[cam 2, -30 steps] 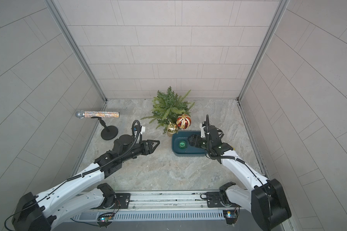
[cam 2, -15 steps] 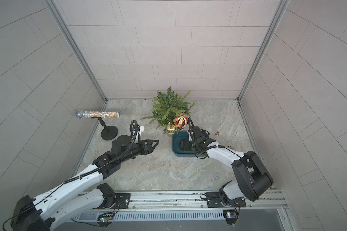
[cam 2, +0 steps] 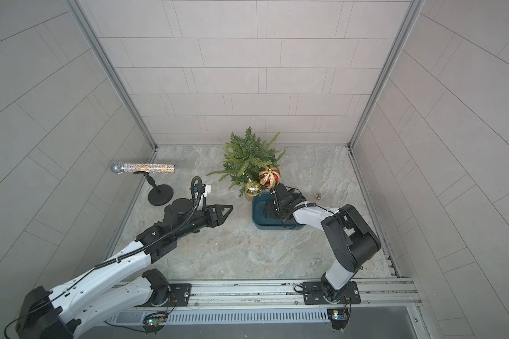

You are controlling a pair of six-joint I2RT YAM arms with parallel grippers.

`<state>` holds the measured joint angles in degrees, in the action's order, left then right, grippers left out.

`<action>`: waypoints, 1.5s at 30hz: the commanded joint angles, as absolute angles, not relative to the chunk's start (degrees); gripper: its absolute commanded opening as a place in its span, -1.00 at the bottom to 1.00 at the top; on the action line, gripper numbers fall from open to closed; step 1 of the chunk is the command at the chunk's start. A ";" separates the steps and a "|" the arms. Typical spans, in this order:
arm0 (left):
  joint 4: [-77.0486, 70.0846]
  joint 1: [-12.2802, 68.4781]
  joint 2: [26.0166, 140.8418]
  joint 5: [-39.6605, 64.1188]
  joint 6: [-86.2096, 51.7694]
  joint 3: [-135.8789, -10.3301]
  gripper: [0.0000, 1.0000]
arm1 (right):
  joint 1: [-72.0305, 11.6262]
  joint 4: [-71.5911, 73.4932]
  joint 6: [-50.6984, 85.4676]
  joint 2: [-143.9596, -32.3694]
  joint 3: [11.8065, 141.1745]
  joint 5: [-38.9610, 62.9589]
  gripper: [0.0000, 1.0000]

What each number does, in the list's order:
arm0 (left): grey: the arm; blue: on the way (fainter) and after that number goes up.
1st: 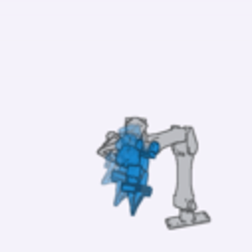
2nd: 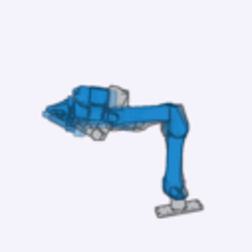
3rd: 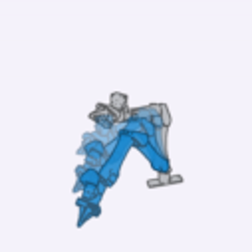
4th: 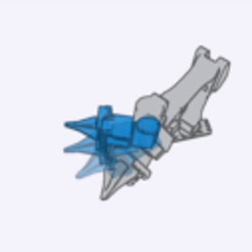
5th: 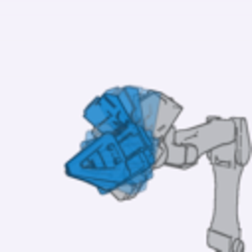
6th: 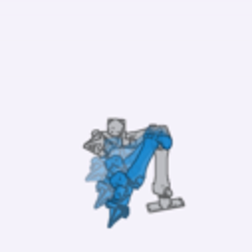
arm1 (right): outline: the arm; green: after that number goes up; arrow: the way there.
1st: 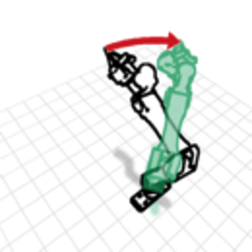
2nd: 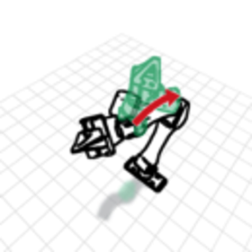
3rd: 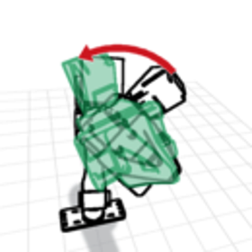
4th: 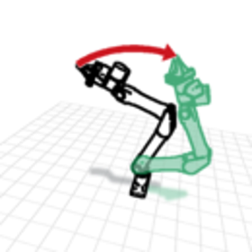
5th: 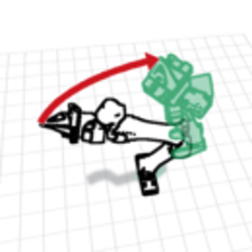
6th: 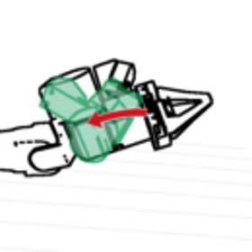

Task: Decorate the small christmas tree with ornaments
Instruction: Pick up an ornament from the container.

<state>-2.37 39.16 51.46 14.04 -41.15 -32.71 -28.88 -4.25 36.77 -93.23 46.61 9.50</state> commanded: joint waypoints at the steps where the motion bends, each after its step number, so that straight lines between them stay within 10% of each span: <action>1: -3.07 39.38 51.33 13.62 -41.22 -32.26 0.29 | -28.24 -3.52 37.18 -93.27 46.80 7.00 0.36; 14: -3.21 39.41 51.72 13.80 -41.22 -32.70 0.29 | -26.23 -2.96 37.79 -88.59 44.38 8.17 0.15; 28: -5.16 39.40 51.18 15.11 -41.26 -33.30 0.29 | -19.97 -16.37 37.74 -56.22 36.39 17.56 0.15; 45: -4.79 42.35 50.42 18.00 -42.82 -40.09 0.29 | -18.19 -34.99 32.19 -41.59 54.18 24.57 0.15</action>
<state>-4.43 42.04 51.62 17.21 -42.68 -37.71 -18.31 -32.29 33.54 -41.41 51.05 22.68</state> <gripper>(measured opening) 0.646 0.606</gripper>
